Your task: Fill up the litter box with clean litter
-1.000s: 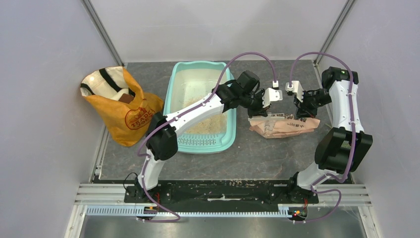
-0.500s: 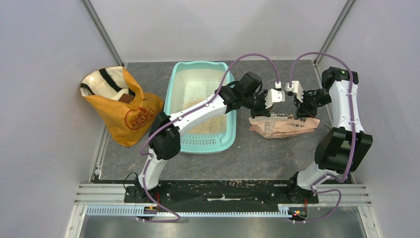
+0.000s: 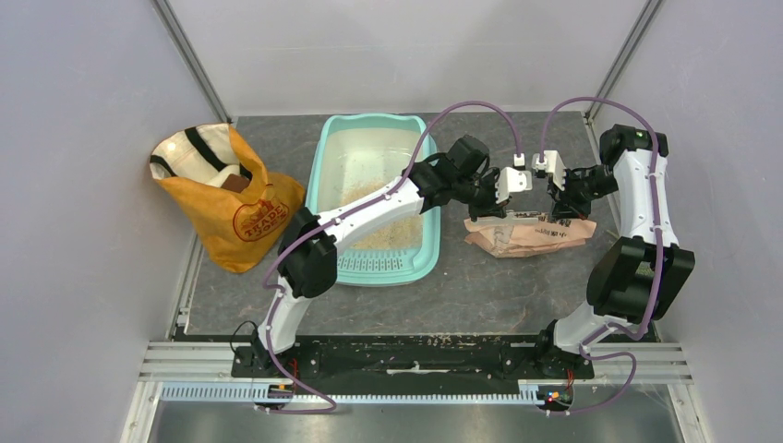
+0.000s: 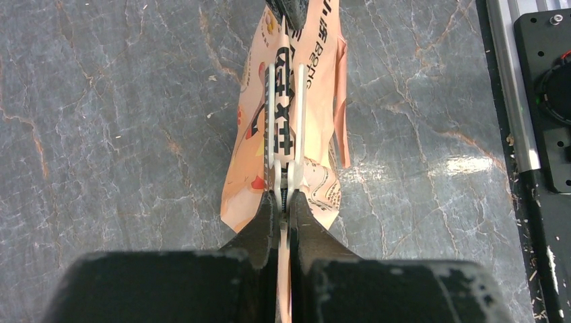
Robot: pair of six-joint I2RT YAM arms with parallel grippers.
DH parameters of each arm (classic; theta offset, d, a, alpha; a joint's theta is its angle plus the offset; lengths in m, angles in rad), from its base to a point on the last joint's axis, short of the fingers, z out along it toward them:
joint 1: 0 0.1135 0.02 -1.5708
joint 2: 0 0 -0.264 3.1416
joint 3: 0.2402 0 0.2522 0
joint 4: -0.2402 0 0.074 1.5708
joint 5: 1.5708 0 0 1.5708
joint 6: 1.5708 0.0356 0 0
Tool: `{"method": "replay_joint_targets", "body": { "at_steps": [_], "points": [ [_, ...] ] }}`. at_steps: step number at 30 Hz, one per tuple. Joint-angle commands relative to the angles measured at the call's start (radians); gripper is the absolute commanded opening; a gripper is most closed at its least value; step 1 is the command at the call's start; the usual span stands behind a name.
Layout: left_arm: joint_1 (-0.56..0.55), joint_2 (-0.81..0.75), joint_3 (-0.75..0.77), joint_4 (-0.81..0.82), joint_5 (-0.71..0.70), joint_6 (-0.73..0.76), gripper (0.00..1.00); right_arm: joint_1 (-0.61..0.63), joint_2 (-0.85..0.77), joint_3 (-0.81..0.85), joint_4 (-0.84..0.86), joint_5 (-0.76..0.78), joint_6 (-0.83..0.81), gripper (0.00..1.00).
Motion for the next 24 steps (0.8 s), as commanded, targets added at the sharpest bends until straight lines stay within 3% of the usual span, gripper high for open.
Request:
{"method": "replay_joint_targets", "body": {
  "at_steps": [1,19,21,24],
  "points": [
    [-0.013,0.032,-0.024,0.034,-0.004,0.023,0.02,-0.001,-0.032,0.017,-0.049,-0.075,-0.018,0.0],
    [-0.012,0.05,-0.044,0.052,-0.016,0.035,0.02,-0.001,-0.032,0.019,-0.06,-0.087,-0.021,0.0],
    [-0.014,0.051,-0.046,0.058,-0.026,0.029,0.1,0.0,-0.033,0.019,-0.061,-0.085,-0.024,0.0],
    [-0.014,0.044,-0.043,0.061,-0.035,0.019,0.3,-0.002,-0.03,0.017,-0.064,-0.086,-0.025,0.0]
  ]
}}
